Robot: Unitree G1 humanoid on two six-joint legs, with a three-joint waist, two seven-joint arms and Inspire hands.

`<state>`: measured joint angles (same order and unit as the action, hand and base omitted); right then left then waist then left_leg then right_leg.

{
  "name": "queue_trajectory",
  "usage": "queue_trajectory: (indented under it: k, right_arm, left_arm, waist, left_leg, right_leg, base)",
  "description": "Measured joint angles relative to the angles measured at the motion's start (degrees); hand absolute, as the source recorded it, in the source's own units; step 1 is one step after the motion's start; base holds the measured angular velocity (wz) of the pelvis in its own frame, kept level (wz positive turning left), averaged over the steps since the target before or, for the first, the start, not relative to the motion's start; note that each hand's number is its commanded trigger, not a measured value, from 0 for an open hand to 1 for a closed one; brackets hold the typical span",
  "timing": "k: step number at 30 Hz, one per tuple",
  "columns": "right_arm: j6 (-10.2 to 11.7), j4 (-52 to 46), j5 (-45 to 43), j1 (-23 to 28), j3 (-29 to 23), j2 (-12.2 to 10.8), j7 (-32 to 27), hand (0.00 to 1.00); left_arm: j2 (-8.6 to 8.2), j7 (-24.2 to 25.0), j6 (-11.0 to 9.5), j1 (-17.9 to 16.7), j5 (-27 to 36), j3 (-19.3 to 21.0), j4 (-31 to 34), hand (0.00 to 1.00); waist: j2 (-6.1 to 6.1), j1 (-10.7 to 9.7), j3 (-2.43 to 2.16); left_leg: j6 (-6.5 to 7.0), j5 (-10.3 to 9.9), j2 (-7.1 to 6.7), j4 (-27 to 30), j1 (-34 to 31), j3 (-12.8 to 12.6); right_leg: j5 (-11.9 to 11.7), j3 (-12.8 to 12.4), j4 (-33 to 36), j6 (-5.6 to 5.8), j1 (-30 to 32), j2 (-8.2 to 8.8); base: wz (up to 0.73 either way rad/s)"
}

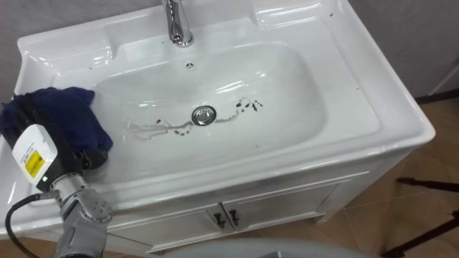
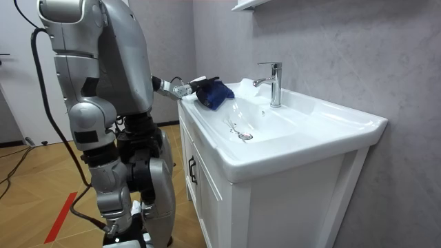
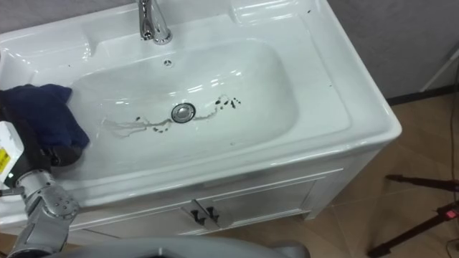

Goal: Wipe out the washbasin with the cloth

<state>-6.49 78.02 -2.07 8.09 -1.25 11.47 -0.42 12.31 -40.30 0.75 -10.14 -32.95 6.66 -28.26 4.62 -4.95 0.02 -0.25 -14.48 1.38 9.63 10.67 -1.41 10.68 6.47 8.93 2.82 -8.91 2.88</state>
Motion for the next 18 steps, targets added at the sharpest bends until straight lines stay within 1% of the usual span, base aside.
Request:
queue_trajectory:
  k: [2, 5, 10, 12, 13, 14, 16, 18]
  right_arm:
    - [-0.62, -0.08, -0.48, -0.05, -0.08, 0.0, 0.3, 0.0]
    - [-1.08, -0.15, -0.73, -0.08, -0.12, 0.02, 1.03, 0.0]
    - [-1.13, -0.43, -0.54, -0.08, -0.12, 0.13, 1.97, 0.0]
    - [-1.17, -0.46, -0.45, -0.11, -0.14, 0.14, 2.03, 0.0]
    - [-1.2, -0.48, -0.49, -0.12, -0.15, 0.14, 2.02, 0.0]
    - [-1.2, -0.65, -0.71, -0.15, -0.19, 0.13, 2.01, 0.0]
    - [-1.13, -0.92, -1.26, -0.16, -1.34, 0.11, 2.03, 0.0]
    - [-1.14, -1.32, -1.31, -0.16, -2.42, 0.16, 2.03, 0.0]
  left_arm:
    - [0.05, 0.88, 0.66, 0.18, -1.45, 0.0, 0.01, 0.0]
    - [0.17, 1.59, 0.92, 0.23, -3.87, 0.0, -0.01, 0.0]
    - [0.55, 3.06, 2.16, 0.89, -5.55, -0.01, -0.02, 0.0]
    - [0.58, 3.94, 3.13, 1.97, -5.56, 0.0, -0.24, 0.0]
    - [0.66, 4.19, 3.29, 2.39, -5.56, 0.0, -0.58, 0.0]
    - [1.03, 4.85, 3.54, 3.59, -5.67, 0.03, -1.64, 0.0]
    - [1.51, 5.99, 4.03, 5.18, -7.44, 0.52, -2.27, 0.0]
    - [1.99, 7.41, 4.4, 7.4, -9.75, 1.42, -2.87, 0.0]
  waist:
    - [-0.06, -0.04, -0.03]
    - [-0.19, 0.03, -0.11]
    - [-0.17, 0.11, -0.16]
    - [-0.04, 0.31, -0.14]
    - [0.05, 0.36, -0.13]
    - [0.28, 0.48, -0.1]
    - [0.63, 0.46, -0.29]
    - [0.91, 0.34, -0.27]
  left_leg:
    - [0.0, 0.0, 0.0, 0.01, -0.01, 0.01]
    - [0.0, 0.0, 0.0, 0.01, -0.02, 0.01]
    - [0.0, 0.0, 0.01, 0.0, -0.12, 0.05]
    - [0.0, 0.0, 0.01, -0.01, -0.15, 0.03]
    - [0.01, 0.0, 0.02, 0.0, -0.18, -0.01]
    - [0.0, 0.0, 0.04, -0.01, -0.27, -0.07]
    - [0.0, 0.0, 0.06, 0.01, -0.82, -0.09]
    - [0.01, 0.04, 0.08, 0.06, -1.44, -0.14]
  right_leg:
    - [0.0, 0.0, -0.02, 0.0, 0.0, 0.0]
    - [0.0, -0.01, 0.0, 0.0, 0.0, 0.0]
    - [0.0, -0.35, 0.06, -0.01, -0.09, -0.01]
    - [-0.01, -0.38, 0.28, -0.01, -0.05, -0.02]
    - [-0.01, -0.31, 0.29, -0.01, -0.01, -0.04]
    - [-0.02, -0.22, 0.29, -0.03, 0.1, -0.07]
    - [-0.03, -0.17, 0.59, -0.05, 0.75, -0.08]
    - [-0.05, -0.19, 0.87, -0.08, 1.52, -0.08]
  base:
    - [0.0]
    - [0.0]
    - [0.0]
    - [0.0]
    - [0.0]
    - [0.0]
    - [0.0]
    - [0.0]
